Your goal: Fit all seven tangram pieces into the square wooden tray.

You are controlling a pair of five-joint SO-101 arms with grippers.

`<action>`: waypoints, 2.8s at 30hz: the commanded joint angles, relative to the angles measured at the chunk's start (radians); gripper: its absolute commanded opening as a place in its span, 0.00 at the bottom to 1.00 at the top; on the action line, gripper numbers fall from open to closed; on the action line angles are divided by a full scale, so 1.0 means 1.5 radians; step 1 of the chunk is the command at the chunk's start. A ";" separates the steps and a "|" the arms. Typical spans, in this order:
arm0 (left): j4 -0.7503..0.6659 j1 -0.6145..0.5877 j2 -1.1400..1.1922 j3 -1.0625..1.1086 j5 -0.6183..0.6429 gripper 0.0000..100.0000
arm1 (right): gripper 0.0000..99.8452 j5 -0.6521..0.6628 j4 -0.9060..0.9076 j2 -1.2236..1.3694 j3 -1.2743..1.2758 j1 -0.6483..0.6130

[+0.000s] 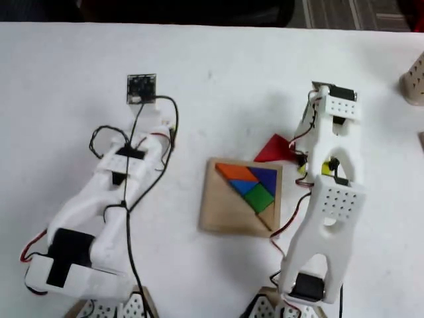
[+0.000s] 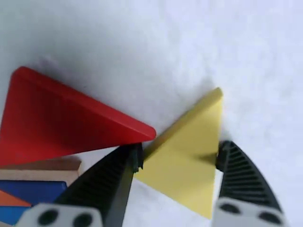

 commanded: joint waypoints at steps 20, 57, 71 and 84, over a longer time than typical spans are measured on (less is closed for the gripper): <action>-0.018 -0.003 -0.002 -0.037 -0.069 0.03 | 0.31 0.086 -0.111 -0.310 0.400 0.005; -0.024 0.006 0.040 -0.041 -0.076 0.03 | 0.31 0.035 -0.209 -0.245 0.365 -0.026; -0.024 0.020 0.044 -0.040 -0.076 0.03 | 0.31 0.072 -0.211 -0.240 0.366 -0.025; -0.024 0.020 0.046 -0.040 -0.076 0.03 | 0.31 0.074 -0.174 -0.238 0.387 -0.014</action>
